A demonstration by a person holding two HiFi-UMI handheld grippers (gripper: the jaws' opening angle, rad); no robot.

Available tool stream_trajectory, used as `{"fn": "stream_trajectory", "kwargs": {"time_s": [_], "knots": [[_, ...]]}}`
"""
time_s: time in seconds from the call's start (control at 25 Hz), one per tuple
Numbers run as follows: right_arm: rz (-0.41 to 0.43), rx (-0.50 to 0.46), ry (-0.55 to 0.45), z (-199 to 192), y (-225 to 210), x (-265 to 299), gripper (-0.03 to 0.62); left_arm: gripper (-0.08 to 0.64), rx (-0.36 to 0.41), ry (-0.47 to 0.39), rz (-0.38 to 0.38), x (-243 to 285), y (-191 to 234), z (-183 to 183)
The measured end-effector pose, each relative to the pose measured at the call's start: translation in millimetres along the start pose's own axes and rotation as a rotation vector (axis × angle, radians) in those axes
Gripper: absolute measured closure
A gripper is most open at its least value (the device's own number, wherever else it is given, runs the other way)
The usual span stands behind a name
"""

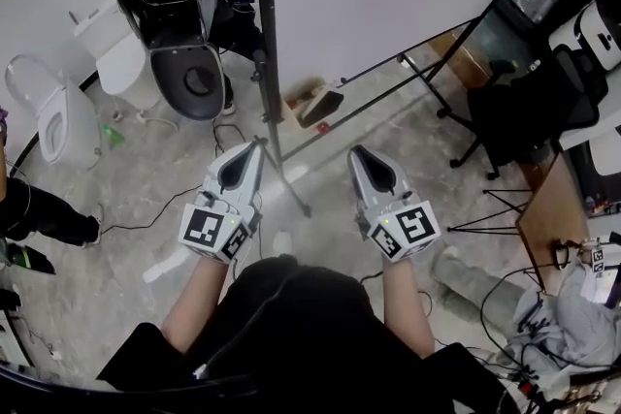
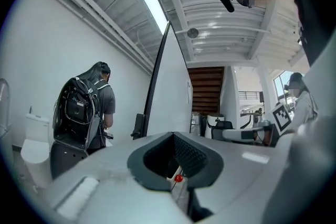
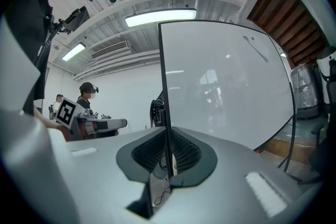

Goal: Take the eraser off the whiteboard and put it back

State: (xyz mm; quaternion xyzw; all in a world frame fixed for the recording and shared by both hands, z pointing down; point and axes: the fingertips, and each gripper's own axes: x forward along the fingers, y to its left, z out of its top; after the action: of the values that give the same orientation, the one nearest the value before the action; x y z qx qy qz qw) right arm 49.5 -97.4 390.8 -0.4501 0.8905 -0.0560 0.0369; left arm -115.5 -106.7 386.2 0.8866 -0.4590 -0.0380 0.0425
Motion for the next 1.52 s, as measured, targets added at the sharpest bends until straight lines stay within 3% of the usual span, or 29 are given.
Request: {"fn": "stream_trajectory", "kwargs": {"time_s": [0.4,0.68,1.04,1.52], "knots": [[-0.044,-0.022,0.024,-11,-6,45,0.555,0.557,-0.006,0.017,-0.044,18,43,-8],[-0.050,-0.019,0.033,-11,-15,53,0.555,0.557,-0.015,0.029,-0.074,32,41,-11],[-0.047,-0.006,0.083,-31,-51,67,0.554,0.557,-0.021,0.034,-0.028,54,31,-13],[-0.062,0.041,0.159,-69,-91,107,0.391,0.557,-0.023,0.060,0.014,77,28,-20]]}}
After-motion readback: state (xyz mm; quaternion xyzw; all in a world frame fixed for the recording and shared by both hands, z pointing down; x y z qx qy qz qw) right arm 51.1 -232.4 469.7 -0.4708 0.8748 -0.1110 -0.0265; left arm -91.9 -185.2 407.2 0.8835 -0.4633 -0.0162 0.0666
